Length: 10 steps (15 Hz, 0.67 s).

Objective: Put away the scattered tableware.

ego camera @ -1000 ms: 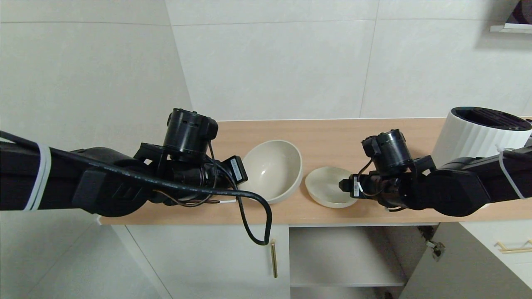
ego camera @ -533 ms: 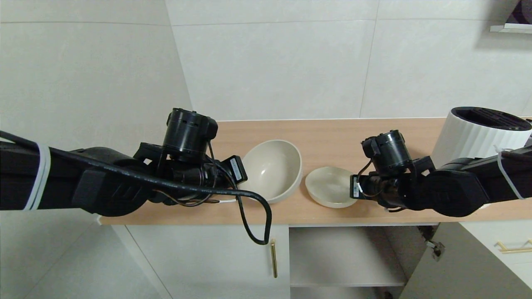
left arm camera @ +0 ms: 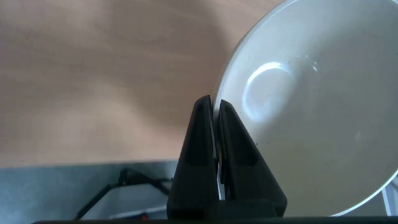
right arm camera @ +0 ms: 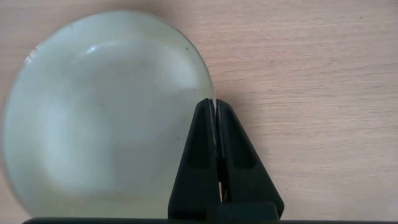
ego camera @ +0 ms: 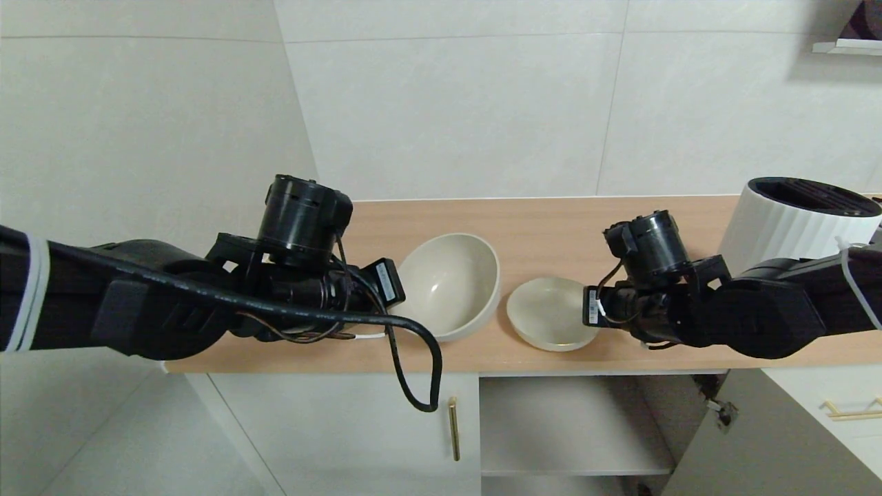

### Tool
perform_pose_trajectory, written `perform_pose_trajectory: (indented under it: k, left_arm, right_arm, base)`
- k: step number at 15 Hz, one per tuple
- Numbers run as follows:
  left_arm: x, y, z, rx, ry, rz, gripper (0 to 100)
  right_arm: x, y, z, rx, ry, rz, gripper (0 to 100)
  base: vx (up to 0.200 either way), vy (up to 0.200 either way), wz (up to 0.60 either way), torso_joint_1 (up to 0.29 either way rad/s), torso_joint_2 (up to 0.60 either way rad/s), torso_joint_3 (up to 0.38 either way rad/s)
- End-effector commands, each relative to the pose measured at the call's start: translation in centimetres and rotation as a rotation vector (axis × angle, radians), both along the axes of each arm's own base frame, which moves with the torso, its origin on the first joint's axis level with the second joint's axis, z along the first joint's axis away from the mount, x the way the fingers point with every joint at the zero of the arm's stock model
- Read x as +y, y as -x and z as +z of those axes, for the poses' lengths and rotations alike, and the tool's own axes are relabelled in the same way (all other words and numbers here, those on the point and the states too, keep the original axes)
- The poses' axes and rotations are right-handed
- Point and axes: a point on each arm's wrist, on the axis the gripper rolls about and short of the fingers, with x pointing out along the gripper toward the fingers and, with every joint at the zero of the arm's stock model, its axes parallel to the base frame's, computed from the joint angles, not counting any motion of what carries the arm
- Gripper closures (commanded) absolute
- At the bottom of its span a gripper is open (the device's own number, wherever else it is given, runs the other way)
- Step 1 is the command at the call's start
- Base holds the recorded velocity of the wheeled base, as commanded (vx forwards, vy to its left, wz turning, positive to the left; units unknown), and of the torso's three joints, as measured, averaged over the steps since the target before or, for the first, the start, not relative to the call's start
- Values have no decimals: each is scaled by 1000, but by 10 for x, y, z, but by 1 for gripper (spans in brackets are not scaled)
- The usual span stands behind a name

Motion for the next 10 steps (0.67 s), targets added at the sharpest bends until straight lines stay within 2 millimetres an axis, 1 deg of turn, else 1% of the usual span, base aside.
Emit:
perform_pose_trajectory:
  k: [1,2,3,4,5,6,7,8,9,10]
  left_arm:
    - [11,21,17,-28,26,-26,100]
    - [14,27,19,-30,34,-34,100]
    - [21,38,23,-36,46,-49,100]
    - [34,53,29,-61,41,-74,100]
    - [39,60,32,-79,32,-96,100]
    - [48,79,35,-99,11,-147,100]
    - [53,89,34,-95,-11,-171,100]
    - [53,91,34,-91,-17,-173,100]
    - [56,97,33,-78,-35,-184,100]
    - [57,97,33,-78,-35,-184,100]
  right_arm:
    - [-9,17,26,-55,-36,6,100]
    - [-12,21,31,-66,-44,7,100]
    - [-19,32,38,-73,-53,13,100]
    - [-32,49,48,-78,-82,35,100]
    - [-37,57,54,-76,-103,62,100]
    - [-48,73,66,-69,-138,102,100]
    - [-54,84,72,-54,-152,130,100]
    - [-55,86,73,-50,-155,138,100]
    - [-61,100,78,-12,-166,174,100]
    - [-62,103,77,9,-171,192,100]
  base:
    - [0,0,0,0,0,0]
    - [0,0,0,0,0,0]
    - [0,0,0,0,0,0]
    - [0,0,0,0,0,0]
    - [0,0,0,0,0,0]
    - [0,0,0,0,0,0]
    - [0,0,0,0,0,0]
    - [0,0,0,0,0,0]
    - [0,0,0,0,0,0]
    - [0,0,0,0,0,0]
